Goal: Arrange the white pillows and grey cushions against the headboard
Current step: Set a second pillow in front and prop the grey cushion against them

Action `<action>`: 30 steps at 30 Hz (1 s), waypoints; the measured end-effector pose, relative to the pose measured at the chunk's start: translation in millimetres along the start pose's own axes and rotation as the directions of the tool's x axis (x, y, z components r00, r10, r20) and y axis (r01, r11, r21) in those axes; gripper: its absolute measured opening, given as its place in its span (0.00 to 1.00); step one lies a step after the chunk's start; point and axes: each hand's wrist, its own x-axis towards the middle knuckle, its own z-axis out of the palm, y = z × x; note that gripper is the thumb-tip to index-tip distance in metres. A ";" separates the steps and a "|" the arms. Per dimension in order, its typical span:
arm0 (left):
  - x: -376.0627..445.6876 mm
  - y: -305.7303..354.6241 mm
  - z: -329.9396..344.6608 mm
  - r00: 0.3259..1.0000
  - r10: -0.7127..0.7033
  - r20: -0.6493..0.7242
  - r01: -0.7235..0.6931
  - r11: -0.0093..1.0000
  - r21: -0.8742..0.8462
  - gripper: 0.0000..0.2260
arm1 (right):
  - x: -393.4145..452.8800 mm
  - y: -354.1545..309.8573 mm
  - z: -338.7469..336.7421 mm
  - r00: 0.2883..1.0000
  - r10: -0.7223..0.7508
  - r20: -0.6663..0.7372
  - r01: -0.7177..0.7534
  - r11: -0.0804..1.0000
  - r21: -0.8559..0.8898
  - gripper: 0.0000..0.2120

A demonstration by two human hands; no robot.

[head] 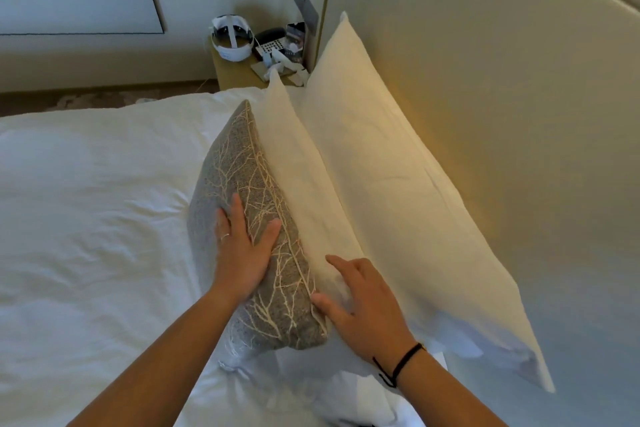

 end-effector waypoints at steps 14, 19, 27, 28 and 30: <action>-78.8 15.8 22.5 0.995 0.103 -0.010 -0.092 0.924 0.372 0.45 | -124.1 71.0 -20.0 0.924 0.364 0.122 -0.357 0.931 -0.071 0.18; -92.1 16.9 26.1 0.996 0.084 0.005 -0.079 0.906 0.415 0.46 | -132.2 92.2 -28.6 0.937 0.344 0.053 -0.324 0.918 -0.230 0.20; -131.0 19.3 38.0 0.996 0.089 0.003 -0.080 0.872 0.484 0.43 | -143.2 93.6 -13.6 0.946 0.323 -0.021 -0.320 0.923 -0.213 0.16; -140.6 20.0 43.3 0.996 0.089 0.006 -0.080 0.862 0.501 0.43 | -148.5 92.6 -12.8 0.948 0.315 -0.045 -0.318 0.925 -0.208 0.16; -162.5 22.0 56.9 0.993 0.116 0.021 -0.109 0.825 0.555 0.43 | -161.8 93.8 -12.2 0.945 0.319 -0.078 -0.327 0.933 -0.149 0.14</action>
